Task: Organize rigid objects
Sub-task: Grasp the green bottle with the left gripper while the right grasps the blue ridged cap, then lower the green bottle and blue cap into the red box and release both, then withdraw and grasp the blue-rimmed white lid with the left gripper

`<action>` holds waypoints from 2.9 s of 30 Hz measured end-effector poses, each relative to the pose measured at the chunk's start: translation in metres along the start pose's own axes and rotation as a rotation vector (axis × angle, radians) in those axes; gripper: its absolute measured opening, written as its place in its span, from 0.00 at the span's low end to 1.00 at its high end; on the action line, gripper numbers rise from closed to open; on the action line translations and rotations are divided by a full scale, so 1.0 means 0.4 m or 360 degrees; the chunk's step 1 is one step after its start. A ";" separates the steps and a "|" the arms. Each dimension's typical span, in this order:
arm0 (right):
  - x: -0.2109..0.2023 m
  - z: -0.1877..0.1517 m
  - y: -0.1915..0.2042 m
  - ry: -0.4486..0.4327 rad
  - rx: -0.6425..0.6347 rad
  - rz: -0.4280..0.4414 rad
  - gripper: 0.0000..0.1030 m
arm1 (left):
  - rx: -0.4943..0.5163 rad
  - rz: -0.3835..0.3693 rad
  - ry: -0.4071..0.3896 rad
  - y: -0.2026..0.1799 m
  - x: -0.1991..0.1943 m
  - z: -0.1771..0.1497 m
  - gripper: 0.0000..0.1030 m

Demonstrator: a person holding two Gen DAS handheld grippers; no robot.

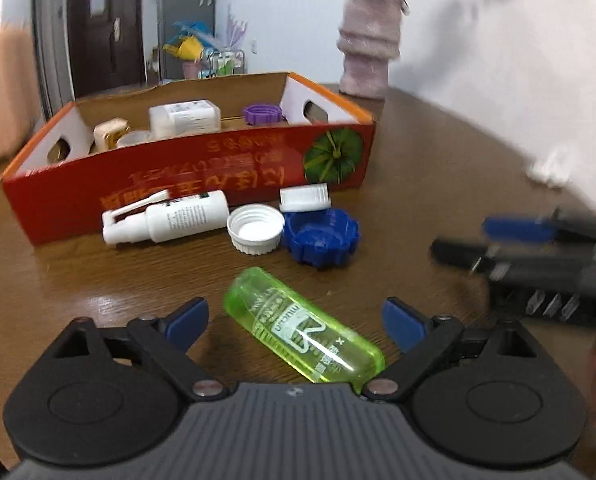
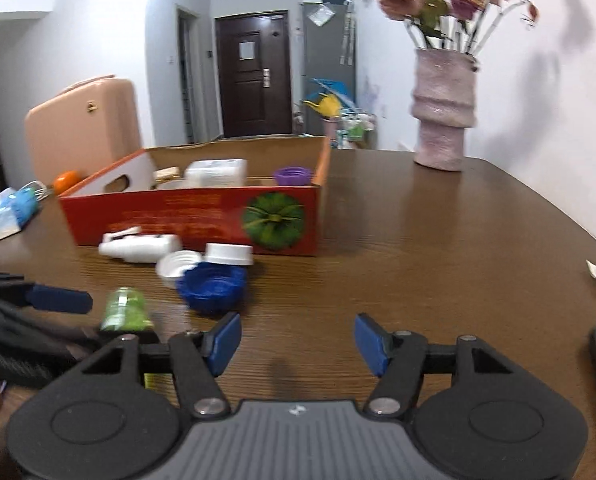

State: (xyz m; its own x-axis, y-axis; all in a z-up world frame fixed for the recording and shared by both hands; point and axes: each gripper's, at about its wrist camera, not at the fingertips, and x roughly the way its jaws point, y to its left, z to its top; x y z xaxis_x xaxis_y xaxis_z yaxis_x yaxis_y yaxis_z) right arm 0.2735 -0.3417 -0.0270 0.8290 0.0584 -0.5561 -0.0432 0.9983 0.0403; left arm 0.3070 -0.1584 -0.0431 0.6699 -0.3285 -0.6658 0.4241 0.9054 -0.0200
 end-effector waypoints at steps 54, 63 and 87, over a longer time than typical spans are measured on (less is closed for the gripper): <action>0.113 0.305 0.097 -0.0071 -0.0157 0.0374 0.50 | -0.0086 -0.0045 -0.0095 0.259 -0.005 0.334 0.30; 0.410 0.407 0.112 0.0151 -0.0148 0.0361 0.50 | 0.0381 0.0059 0.0099 0.348 0.262 0.377 0.31; 0.233 0.457 0.141 0.0045 -0.0125 0.0368 0.76 | 0.0000 0.0275 -0.0246 0.509 -0.144 0.324 0.84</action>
State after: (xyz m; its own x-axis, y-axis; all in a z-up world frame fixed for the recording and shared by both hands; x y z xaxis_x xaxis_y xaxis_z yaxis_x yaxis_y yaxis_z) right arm 0.4503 -0.2816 0.0750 0.7762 0.2843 -0.5628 -0.2739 0.9560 0.1051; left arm 0.4336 0.0099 0.0881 0.8181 -0.2057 -0.5371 0.2949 0.9518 0.0846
